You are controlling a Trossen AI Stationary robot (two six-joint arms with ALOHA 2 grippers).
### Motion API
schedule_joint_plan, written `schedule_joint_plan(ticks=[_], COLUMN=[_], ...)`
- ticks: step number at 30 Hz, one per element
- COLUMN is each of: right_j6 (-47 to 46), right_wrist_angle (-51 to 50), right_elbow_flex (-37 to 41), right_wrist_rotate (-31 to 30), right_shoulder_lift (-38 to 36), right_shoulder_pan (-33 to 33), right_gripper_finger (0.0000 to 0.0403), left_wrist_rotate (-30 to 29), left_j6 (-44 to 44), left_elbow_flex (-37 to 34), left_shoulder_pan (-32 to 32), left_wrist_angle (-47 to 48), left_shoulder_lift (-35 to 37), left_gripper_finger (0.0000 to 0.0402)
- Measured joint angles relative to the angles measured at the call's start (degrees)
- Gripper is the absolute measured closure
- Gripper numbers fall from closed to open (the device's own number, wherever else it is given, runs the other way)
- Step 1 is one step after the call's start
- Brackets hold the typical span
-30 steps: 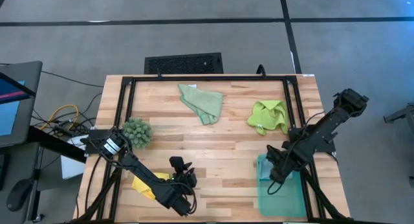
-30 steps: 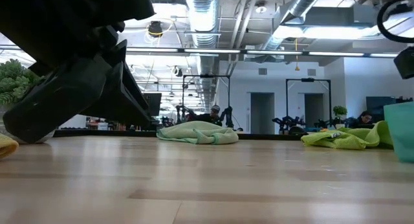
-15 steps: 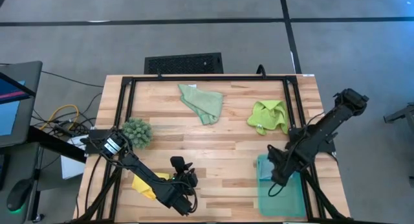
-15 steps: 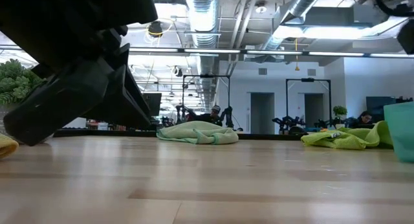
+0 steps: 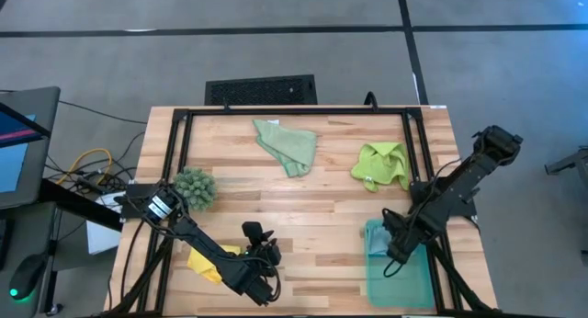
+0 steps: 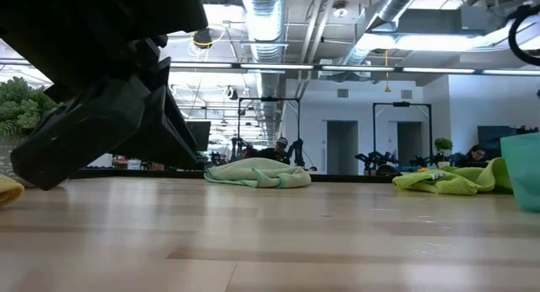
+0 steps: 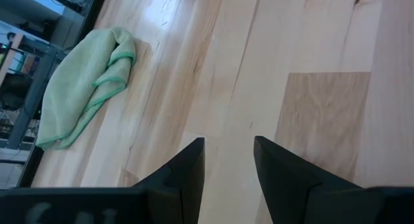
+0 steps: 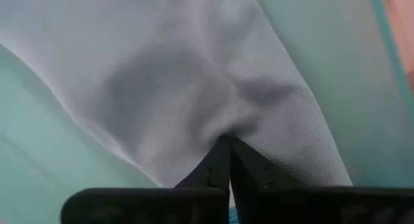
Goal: Fold microfiber towels
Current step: Put the folded blue microfiber cloth into the green bin
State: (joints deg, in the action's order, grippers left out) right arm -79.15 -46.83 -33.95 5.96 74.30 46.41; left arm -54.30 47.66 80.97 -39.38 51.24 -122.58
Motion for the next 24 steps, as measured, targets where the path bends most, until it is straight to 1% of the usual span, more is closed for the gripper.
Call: schedule_joint_plan(ticks=[4, 7, 9, 11, 14, 16, 18, 21, 24], right_j6=[2.21, 2.49, 0.82, -1.31, -4.32, -5.30, -5.24, -3.14, -0.07], right_wrist_angle=[-1.62, -5.34, -9.08, -12.14, -14.99, -15.51, -13.92, -10.26, -9.86], right_elbow_flex=[-2.75, -6.27, -8.38, -8.86, -8.13, -6.58, -5.07, -3.91, -4.67], right_wrist_rotate=[1.20, 1.09, -0.28, -1.43, -1.45, -0.71, 0.62, 2.51, 3.04], right_shoulder_lift=[-0.12, -0.12, -0.17, -0.16, 0.92, 2.23, 4.15, 7.62, 10.43], right_shoulder_pan=[-0.65, -0.29, -0.10, 0.16, 0.18, 0.18, -0.02, -0.03, -0.15], right_gripper_finger=[0.0370, 0.0380, 0.0391, 0.0397, 0.0393, 0.0387, 0.0386, 0.0388, 0.0391], left_wrist_rotate=[0.00, 0.00, 0.00, 0.00, 0.00, 0.00, 0.00, 0.00, 0.00], left_j6=[-0.02, -0.02, -0.02, 0.00, 0.00, 0.00, 0.00, 0.00, 0.01], left_elbow_flex=[0.00, 0.00, 0.00, 0.00, 0.00, 0.00, 0.00, 0.00, 0.00], left_shoulder_pan=[0.00, 0.00, 0.00, 0.00, 0.00, 0.00, 0.00, 0.00, 0.00], left_wrist_angle=[0.00, 0.00, 0.00, 0.00, 0.00, 0.00, 0.00, 0.00, 0.00], left_shoulder_lift=[0.00, 0.00, 0.00, 0.00, 0.00, 0.00, 0.00, 0.00, 0.00], left_gripper_finger=[0.0274, 0.0274, 0.0274, 0.0274, 0.0274, 0.0274, 0.0274, 0.0274, 0.0274])
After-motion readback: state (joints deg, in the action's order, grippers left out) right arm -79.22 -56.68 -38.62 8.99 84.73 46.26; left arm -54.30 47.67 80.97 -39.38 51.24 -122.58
